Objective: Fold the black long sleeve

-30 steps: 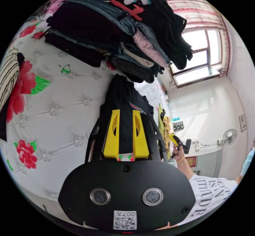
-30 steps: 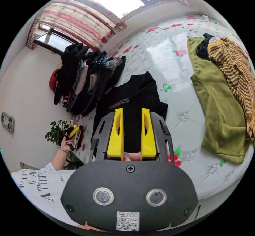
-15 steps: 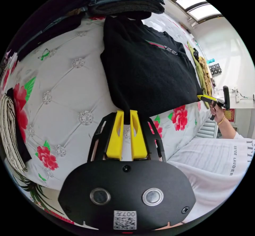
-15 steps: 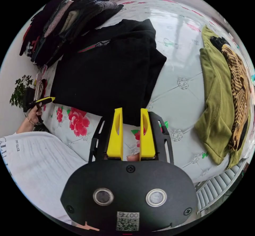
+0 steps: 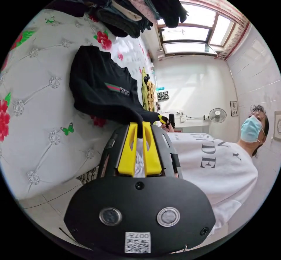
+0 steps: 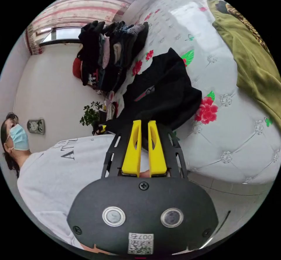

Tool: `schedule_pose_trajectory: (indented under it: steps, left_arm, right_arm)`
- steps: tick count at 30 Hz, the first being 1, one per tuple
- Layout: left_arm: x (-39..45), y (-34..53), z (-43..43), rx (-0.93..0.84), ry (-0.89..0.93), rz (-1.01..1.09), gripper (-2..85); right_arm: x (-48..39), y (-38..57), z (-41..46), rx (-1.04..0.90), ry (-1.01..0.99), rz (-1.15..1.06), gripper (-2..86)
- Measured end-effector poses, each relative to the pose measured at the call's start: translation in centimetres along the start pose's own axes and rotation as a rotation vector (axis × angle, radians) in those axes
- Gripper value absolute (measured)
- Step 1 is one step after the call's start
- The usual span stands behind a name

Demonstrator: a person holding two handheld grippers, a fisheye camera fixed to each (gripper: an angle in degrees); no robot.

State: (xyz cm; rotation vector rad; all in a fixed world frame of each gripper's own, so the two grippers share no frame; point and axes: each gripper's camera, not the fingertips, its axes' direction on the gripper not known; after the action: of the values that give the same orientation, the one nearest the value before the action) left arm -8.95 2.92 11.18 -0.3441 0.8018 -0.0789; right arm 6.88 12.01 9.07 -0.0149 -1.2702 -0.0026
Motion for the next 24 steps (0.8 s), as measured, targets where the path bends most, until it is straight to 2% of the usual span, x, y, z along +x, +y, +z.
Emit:
schedule_pose_trajectory:
  steps: [4, 8, 11, 13, 17, 21, 24]
  left_arm:
    - [-0.7, -7.2, -3.0, 0.19, 0.098, -0.065, 2.8]
    - [0.2, -14.4, -4.7, 0.44, -0.03, -0.133, 6.8]
    - [1.2, -15.3, -5.3, 0.567, -0.115, -0.128, 8.5]
    - [1.2, -14.6, -4.8, 0.565, -0.168, -0.096, 8.8]
    - [-2.3, -11.3, -2.1, 0.377, -0.408, -0.169, 9.6]
    - [-5.7, -8.0, -0.5, 0.332, -0.396, -0.272, 10.9]
    - [-7.3, -7.2, 0.4, 0.319, -0.385, -0.322, 11.3]
  right_arm:
    - [-3.3, -8.1, -1.5, 0.135, -0.064, -0.113, 2.1]
    - [-4.4, -15.2, -0.9, 0.312, 0.01, -0.105, 3.7]
    - [-2.7, -17.7, -0.3, 0.381, 0.061, -0.035, 5.6]
    - [0.0, -16.8, 0.0, 0.411, 0.148, 0.007, 7.2]
    - [6.9, -13.5, 1.2, 0.353, 0.259, 0.164, 9.5]
    - [14.3, -10.3, 1.6, 0.367, 0.144, 0.369, 11.7]
    - [15.8, -11.9, 2.9, 0.351, 0.15, 0.371, 12.8]
